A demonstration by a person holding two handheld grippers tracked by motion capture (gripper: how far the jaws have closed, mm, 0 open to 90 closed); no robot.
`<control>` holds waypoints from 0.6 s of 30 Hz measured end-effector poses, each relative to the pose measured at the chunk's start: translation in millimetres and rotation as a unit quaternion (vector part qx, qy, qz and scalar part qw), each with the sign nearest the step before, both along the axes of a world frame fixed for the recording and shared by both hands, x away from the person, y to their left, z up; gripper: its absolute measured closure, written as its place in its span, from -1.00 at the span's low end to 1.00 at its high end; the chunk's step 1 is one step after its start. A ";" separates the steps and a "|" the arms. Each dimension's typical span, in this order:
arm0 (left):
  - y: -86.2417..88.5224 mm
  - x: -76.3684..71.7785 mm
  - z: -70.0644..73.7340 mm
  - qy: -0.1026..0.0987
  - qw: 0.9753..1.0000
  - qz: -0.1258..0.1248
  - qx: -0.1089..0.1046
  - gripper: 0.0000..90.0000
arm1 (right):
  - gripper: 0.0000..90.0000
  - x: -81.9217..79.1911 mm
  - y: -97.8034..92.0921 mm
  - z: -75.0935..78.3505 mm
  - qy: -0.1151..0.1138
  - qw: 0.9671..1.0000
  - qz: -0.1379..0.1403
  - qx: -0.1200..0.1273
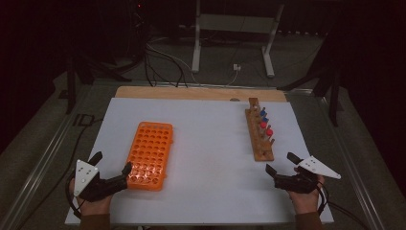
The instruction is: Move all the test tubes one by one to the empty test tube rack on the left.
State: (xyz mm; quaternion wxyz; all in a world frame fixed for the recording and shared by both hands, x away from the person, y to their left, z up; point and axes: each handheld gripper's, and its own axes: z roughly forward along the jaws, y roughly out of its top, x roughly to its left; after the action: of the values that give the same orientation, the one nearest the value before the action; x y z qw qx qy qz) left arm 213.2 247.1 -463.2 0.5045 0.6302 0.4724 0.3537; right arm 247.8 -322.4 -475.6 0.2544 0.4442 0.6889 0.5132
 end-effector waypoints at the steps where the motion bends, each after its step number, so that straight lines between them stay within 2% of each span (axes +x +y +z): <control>1: 0.4 -0.1 -0.1 0.000 1.000 0.002 -0.001 -0.99 | -1.00 -0.2 0.1 0.2 0.000 1.000 0.000 -0.001; 10: 0.9 0.6 -0.3 0.000 1.000 0.003 -0.003 -0.99 | -1.00 -0.7 0.6 1.6 0.007 1.000 0.004 0.000; 18: -1.8 2.2 -2.5 0.003 1.000 0.001 0.003 -0.99 | -1.00 1.3 2.5 9.6 0.001 1.000 0.006 -0.002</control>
State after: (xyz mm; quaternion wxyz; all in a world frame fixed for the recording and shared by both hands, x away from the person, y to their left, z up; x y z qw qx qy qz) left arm 215.4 245.3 -465.7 0.5008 0.6323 0.4737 0.3535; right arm 249.1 -319.9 -466.0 0.2517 0.4403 0.6924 0.5133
